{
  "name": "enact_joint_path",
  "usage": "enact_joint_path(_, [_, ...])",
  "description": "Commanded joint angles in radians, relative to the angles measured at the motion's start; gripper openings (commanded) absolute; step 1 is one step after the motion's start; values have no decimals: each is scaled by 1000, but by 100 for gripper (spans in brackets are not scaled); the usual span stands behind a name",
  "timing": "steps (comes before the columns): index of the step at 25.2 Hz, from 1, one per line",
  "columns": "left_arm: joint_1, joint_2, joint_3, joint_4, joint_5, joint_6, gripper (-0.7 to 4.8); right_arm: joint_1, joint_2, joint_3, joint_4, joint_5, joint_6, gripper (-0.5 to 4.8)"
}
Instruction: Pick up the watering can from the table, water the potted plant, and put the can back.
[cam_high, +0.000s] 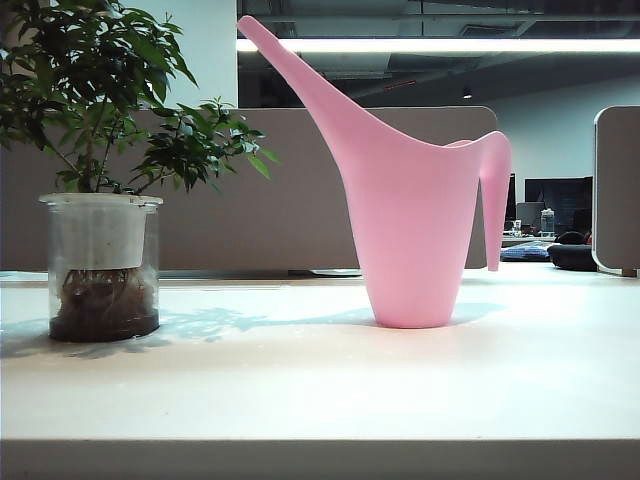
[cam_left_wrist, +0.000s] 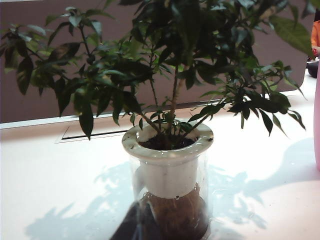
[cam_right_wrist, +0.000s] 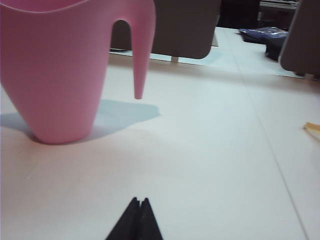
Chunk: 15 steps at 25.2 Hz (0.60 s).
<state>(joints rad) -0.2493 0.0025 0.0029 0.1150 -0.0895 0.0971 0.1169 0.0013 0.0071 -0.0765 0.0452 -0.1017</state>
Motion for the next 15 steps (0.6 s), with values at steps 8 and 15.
enact_joint_path(8, [90, 0, 3, 10, 0, 0, -5, -58, -2, -6, 19, 5, 0, -8])
enact_joint_path(15, [90, 0, 3, 10, 0, 0, -5, -58, -2, -6, 20, 5, 0, -8])
